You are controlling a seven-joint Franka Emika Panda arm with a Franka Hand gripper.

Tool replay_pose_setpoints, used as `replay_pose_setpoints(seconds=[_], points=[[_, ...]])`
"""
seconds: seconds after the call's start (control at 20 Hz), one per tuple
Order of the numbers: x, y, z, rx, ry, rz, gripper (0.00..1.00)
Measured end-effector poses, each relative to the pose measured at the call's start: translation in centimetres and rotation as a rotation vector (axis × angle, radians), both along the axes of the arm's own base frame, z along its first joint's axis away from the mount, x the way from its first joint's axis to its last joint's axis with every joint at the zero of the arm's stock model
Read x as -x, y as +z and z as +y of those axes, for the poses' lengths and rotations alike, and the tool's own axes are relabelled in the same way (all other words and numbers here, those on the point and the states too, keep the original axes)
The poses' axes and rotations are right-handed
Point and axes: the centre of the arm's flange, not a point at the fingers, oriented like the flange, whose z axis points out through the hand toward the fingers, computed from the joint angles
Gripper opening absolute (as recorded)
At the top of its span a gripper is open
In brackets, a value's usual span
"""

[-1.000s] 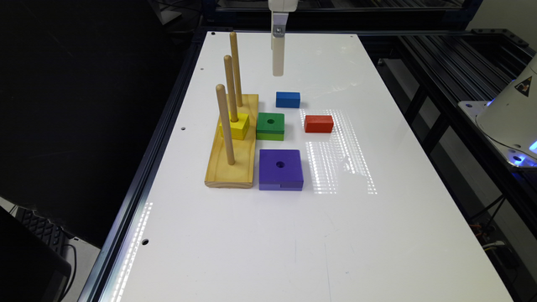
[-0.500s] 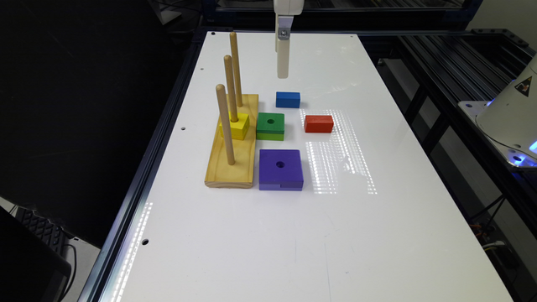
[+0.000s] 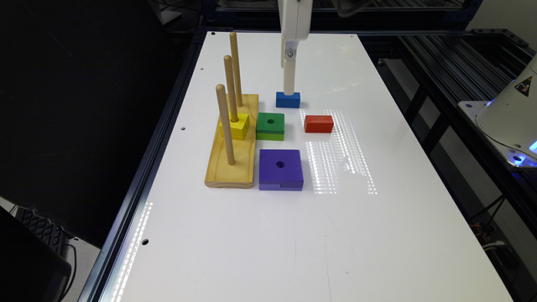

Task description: Pick up green block.

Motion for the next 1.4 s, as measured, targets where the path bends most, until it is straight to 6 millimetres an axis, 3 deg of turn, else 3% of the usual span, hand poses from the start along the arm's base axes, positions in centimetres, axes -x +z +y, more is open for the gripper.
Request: replay_pose_setpoints(seconds=[0.4,0.8,1.4], points=[[0.0,-0.6,0.0,0.000,0.000,0.005,1.00],[-0.2,-4.0,0.0,-0.002,-0.002,0.001,1.00],[-0.7,-3.5,-0.6,-0.002,-0.011,-0.013,1.00]])
